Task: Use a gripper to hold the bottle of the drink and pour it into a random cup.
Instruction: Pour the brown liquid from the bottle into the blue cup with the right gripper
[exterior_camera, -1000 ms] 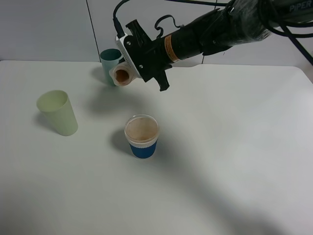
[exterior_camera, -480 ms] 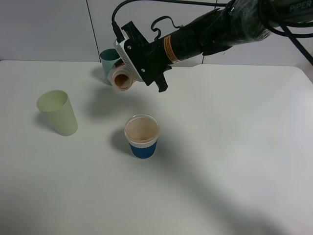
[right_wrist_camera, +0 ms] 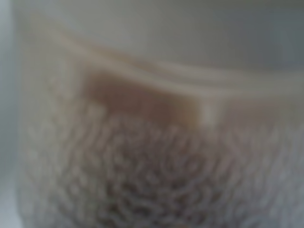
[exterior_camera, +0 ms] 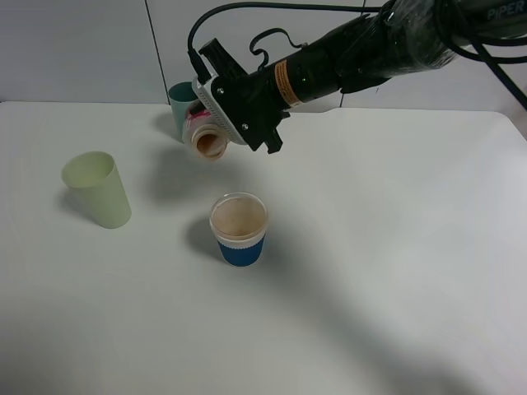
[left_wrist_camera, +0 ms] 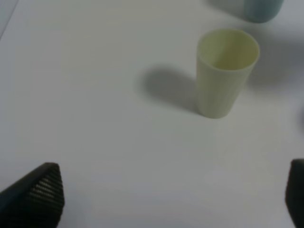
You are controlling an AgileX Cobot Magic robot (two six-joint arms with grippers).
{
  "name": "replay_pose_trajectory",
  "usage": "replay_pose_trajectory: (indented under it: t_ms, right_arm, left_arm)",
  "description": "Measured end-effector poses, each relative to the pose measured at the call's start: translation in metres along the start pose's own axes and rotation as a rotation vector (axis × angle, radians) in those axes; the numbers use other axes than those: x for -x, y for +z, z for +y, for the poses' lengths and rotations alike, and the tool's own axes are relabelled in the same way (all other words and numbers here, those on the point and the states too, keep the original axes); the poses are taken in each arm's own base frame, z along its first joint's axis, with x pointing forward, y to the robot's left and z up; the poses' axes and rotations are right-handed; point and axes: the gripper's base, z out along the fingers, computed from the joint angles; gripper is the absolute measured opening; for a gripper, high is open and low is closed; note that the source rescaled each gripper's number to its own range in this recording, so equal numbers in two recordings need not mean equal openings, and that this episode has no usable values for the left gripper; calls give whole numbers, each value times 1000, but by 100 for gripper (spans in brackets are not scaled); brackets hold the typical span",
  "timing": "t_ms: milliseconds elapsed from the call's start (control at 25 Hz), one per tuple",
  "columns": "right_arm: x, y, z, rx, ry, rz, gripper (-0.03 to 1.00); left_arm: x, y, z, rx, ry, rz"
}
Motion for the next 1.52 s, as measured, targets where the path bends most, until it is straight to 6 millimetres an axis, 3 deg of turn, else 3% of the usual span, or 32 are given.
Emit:
replay_pose_trajectory:
  t_ms: [1520]
  right_arm:
    - [0,-4,1,-25,-315,-46,2]
  left_arm:
    - [0,0,0,0,-1,0]
